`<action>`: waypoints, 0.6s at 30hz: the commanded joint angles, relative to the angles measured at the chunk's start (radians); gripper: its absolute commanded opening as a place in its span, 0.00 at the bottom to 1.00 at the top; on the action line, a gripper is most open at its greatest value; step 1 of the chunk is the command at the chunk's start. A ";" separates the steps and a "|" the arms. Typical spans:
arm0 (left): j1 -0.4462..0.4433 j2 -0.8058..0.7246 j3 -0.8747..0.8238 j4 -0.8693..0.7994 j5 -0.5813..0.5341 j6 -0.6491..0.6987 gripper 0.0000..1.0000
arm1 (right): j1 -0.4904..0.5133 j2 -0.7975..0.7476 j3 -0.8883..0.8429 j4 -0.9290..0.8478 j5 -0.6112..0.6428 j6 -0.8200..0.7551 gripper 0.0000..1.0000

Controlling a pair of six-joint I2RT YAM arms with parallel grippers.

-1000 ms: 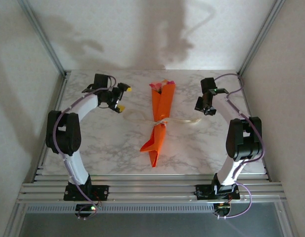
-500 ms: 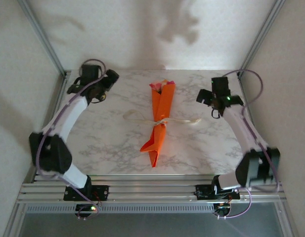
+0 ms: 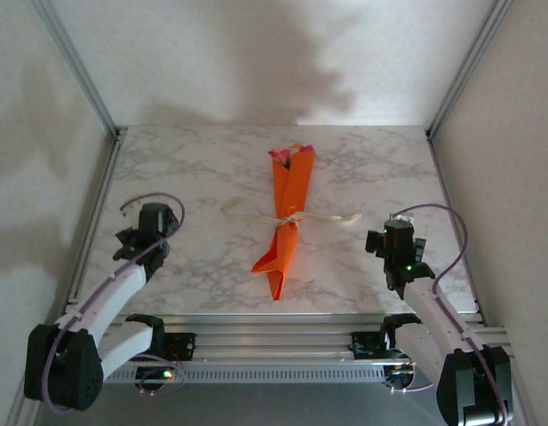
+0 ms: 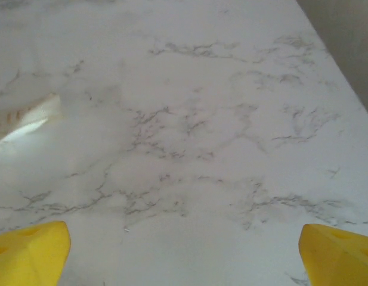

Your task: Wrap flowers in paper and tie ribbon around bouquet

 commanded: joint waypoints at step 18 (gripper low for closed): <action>0.224 0.463 -0.175 1.171 0.310 0.253 1.00 | -0.079 0.603 0.132 0.764 -0.265 -0.115 0.99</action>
